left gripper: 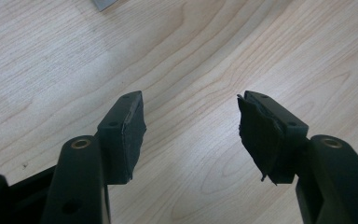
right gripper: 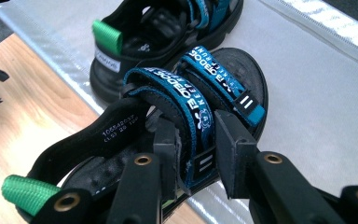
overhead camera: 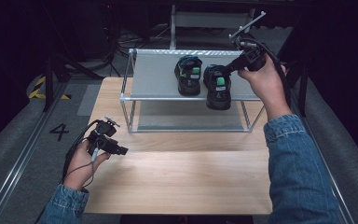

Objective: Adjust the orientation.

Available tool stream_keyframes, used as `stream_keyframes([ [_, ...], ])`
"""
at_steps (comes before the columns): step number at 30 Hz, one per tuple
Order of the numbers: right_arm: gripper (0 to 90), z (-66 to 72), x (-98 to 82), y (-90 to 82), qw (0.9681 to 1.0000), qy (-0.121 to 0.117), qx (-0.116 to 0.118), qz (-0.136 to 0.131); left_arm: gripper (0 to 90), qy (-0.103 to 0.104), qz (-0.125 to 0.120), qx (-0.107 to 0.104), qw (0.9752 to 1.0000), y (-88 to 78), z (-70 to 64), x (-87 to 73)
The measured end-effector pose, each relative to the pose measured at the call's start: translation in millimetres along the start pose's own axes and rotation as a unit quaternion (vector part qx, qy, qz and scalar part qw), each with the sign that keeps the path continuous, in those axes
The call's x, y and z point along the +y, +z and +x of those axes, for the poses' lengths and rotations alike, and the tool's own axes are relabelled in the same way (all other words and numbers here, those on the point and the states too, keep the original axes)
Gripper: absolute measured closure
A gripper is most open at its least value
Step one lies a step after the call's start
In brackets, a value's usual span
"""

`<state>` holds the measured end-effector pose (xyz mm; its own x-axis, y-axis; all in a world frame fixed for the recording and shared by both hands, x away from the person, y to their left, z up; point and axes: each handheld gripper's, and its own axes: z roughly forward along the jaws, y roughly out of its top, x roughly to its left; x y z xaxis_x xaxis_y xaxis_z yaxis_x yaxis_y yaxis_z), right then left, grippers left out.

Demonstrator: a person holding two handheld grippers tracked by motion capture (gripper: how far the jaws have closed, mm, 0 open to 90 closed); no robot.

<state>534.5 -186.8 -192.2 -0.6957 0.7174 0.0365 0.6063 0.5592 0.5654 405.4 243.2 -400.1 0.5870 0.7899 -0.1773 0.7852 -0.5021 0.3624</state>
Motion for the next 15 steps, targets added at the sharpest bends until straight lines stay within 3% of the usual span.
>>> stream_keyframes([
  [15,70.8,-8.3,14.8,27.9,0.9999,0.001,0.002,0.012,40.7,-0.005,0.001,0.001,1.0,0.6,4.6,-4.0],
])
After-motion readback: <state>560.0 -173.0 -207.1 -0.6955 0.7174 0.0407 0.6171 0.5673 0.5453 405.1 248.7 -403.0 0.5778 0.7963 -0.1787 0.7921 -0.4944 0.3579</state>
